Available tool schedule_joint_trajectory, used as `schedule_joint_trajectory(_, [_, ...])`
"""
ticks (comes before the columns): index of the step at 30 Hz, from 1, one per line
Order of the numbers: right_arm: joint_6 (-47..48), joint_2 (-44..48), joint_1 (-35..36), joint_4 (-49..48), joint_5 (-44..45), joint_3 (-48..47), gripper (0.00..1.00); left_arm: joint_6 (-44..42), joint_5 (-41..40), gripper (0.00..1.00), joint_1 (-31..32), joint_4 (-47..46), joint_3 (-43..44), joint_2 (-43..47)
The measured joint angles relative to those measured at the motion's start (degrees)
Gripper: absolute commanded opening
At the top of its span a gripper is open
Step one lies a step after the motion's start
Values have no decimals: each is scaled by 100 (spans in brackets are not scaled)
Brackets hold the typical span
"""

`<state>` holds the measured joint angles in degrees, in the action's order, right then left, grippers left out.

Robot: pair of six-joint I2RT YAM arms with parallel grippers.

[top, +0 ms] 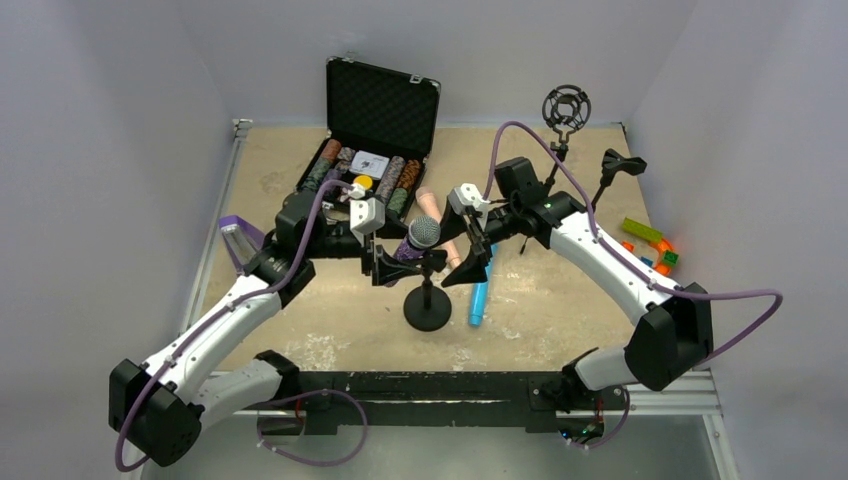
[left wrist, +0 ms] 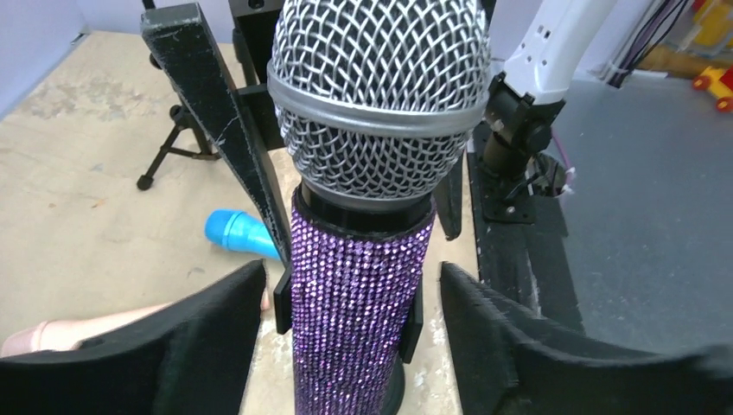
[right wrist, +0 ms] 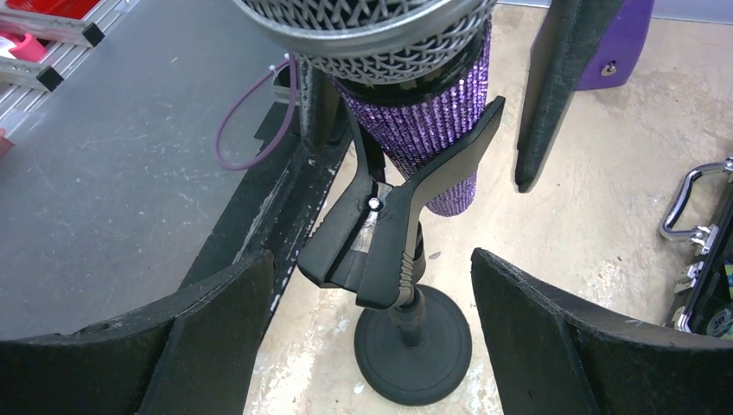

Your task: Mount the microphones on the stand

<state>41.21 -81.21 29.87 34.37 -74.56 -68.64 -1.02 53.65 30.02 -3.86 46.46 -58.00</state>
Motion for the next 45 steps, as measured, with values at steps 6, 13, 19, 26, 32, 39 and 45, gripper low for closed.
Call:
schedule_joint_trajectory(6, [74,7,0,96,0,-2,88,197,153,24,-4,-186,4,-72])
schedule_joint_trajectory(13, [173,251,-129,256,11,-85,88,114,-435,1,-57,400,31,321])
schedule_joint_trajectory(19, [107,745,-527,271,24,-184,88,-59,-1606,0,-658,1932,612,874])
schedule_joint_trajectory(26, [-94,1115,-706,72,4,-181,89,-297,-3425,0,-1405,2662,1561,625])
schedule_joint_trajectory(32, [-203,1132,-706,0,-4,-144,89,-302,-4295,0,-2105,2702,2553,-387])
schedule_joint_trajectory(39, [-319,1132,-706,-105,-22,-79,89,-289,-4824,0,-2837,2551,3558,-1453])
schedule_joint_trajectory(45, [-413,1130,-706,-170,-61,-22,89,-240,-5071,0,-3412,2184,3880,-1967])
